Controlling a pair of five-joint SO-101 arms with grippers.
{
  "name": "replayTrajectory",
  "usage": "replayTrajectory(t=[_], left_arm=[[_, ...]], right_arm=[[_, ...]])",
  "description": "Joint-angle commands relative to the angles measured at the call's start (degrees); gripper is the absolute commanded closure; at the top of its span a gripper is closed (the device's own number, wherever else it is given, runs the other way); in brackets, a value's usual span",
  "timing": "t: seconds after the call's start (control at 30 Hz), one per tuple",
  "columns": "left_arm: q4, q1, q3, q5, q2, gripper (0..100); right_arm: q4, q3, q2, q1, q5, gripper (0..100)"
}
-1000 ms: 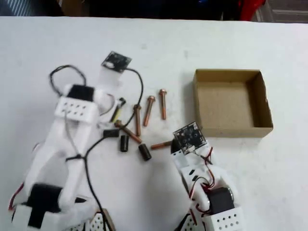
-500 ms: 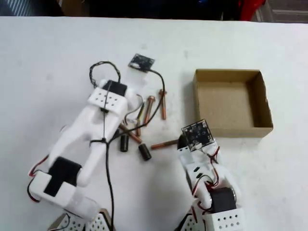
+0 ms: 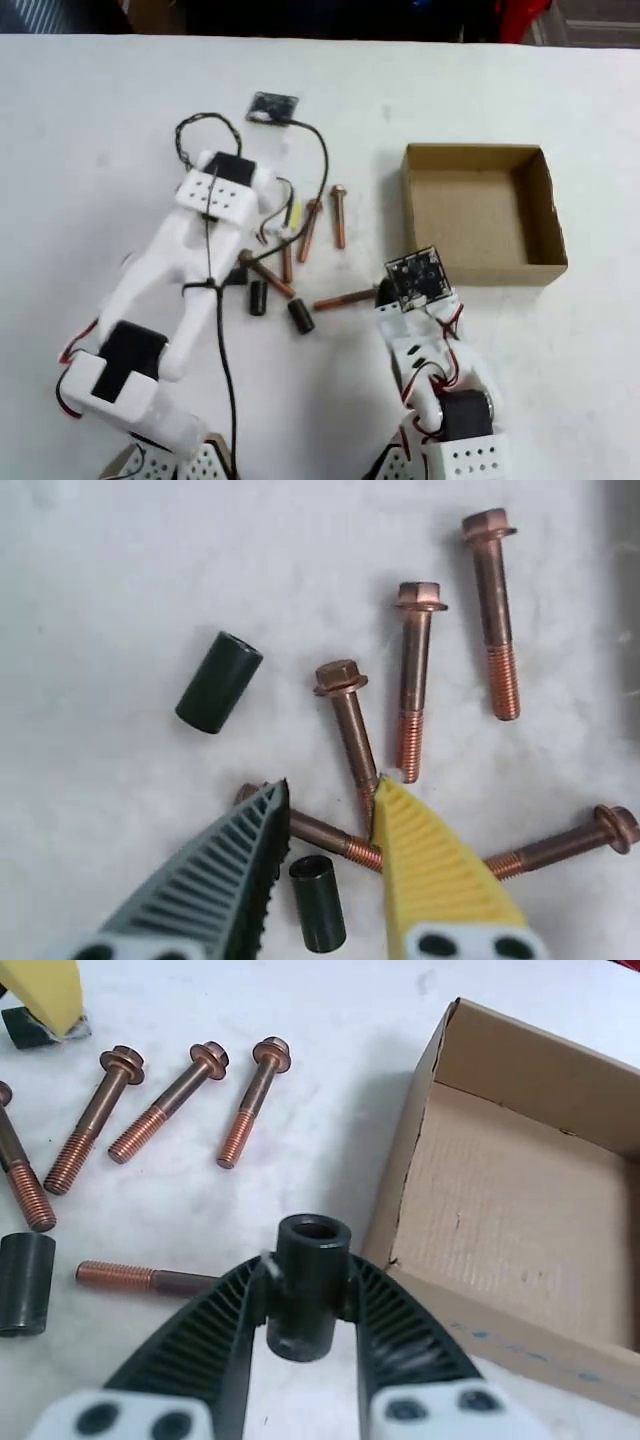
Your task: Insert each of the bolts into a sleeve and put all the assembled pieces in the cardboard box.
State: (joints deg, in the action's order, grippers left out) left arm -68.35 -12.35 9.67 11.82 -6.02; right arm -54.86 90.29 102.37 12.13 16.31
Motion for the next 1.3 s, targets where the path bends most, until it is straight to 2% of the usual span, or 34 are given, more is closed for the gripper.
replayTrajectory(t=[0.0,0.27,0.53,0.87,1.07,1.27], left_arm=[[1.0,1.0,-2.6,1.1,-1.3,83],[1.1,0.5,-8.6,5.3,-13.8,83],[-2.5,-1.0,-13.4,7.8,-15.5,83],[7.4,-1.0,-6.6,8.4,-15.5,83],[7.5,-1.0,-6.3,8.4,-15.7,83],[7.7,-1.1,-6.3,8.4,-21.3,83]], right_arm=[[1.5,-0.8,0.8,-0.4,-0.4,98.1],[1.5,-0.8,0.8,-0.4,-0.4,98.1],[1.5,-0.9,0.8,-0.4,-0.3,98.1],[1.5,-1.0,0.8,-0.3,-0.3,98.1],[1.5,-1.0,0.8,-0.3,-0.2,98.1],[1.5,-1.0,0.8,-0.3,-0.2,98.1]])
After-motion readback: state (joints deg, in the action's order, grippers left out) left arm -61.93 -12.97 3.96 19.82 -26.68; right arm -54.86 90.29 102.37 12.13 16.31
